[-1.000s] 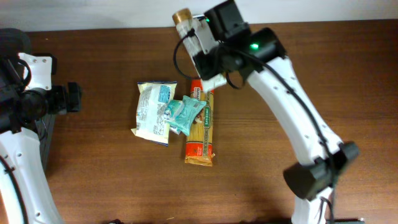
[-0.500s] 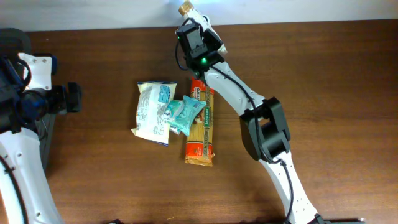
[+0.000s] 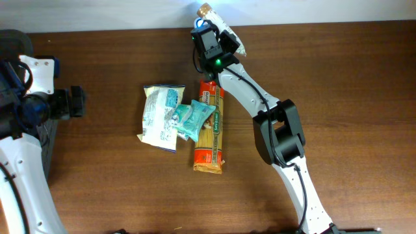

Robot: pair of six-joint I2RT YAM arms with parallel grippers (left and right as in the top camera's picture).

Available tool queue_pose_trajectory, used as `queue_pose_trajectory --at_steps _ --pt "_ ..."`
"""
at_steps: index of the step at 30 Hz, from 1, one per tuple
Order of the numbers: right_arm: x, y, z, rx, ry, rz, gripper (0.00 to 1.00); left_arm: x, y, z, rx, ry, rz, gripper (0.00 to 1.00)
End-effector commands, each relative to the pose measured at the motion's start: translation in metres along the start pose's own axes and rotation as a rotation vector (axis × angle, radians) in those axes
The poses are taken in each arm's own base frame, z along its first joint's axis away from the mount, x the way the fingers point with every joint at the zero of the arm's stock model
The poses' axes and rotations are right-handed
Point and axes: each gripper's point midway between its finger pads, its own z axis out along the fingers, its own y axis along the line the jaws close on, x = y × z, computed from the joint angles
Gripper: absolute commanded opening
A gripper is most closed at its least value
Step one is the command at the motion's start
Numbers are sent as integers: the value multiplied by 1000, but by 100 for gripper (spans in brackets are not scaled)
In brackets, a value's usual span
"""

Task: Scan the item barcode
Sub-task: 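Lift the white tube and hold its barcode under the scanner, then set the white tube down on the right side of the table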

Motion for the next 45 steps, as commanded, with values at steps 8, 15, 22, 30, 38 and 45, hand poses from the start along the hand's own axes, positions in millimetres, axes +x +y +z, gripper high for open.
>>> queue_pose_trajectory --at_steps 8,15,22,30,38,45 --pt "-20 -39 -53 -150 -50 159 4 -5 -1 -3 10 -18 17 99" --pt "-23 -66 -177 -739 -125 403 4 -5 -1 -3 11 -18 16 99" --pt "95 -94 -201 -1064 244 523 4 -5 -1 -3 11 -18 16 99" --pt "272 -86 -115 -882 761 632 4 -5 -1 -3 11 -18 16 99" --pt "330 -46 -68 -872 749 707 4 -5 -1 -3 11 -18 16 99" --pt "342 -25 -62 -871 742 695 4 -5 -1 -3 11 -18 16 99"
